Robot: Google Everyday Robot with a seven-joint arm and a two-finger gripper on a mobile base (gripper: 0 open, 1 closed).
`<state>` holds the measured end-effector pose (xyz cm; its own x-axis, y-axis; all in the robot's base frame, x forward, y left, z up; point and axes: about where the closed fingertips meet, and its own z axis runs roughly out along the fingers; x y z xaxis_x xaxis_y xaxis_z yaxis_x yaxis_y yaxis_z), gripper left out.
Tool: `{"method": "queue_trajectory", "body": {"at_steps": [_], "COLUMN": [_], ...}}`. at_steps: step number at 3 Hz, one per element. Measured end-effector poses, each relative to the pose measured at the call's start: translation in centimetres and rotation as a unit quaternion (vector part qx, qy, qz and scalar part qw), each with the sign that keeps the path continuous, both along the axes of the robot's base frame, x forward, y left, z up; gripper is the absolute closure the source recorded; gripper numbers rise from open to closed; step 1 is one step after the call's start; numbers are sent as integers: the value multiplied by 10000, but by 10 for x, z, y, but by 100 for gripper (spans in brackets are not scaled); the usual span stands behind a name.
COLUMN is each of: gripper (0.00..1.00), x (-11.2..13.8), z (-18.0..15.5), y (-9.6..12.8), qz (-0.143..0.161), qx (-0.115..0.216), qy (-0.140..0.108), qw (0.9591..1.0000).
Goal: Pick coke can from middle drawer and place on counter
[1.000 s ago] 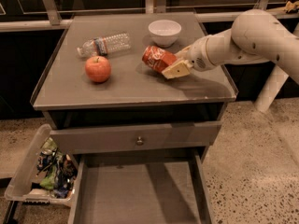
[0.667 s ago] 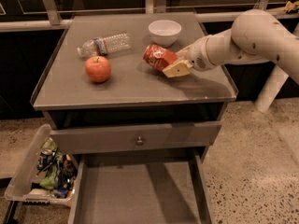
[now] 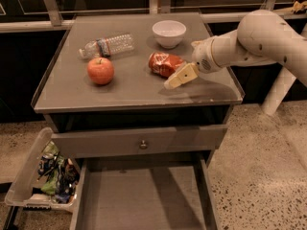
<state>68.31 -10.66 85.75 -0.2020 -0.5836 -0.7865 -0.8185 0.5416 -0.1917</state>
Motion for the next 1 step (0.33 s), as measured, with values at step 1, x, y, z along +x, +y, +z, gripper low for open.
{"method": "queue_trajectory", "body": {"at_steps": [1], "gripper": [0], "x": [0], "z": [0], "y": [0], "qz": [0], "qx": [0], "qy": [0], "qw": [10000]}}
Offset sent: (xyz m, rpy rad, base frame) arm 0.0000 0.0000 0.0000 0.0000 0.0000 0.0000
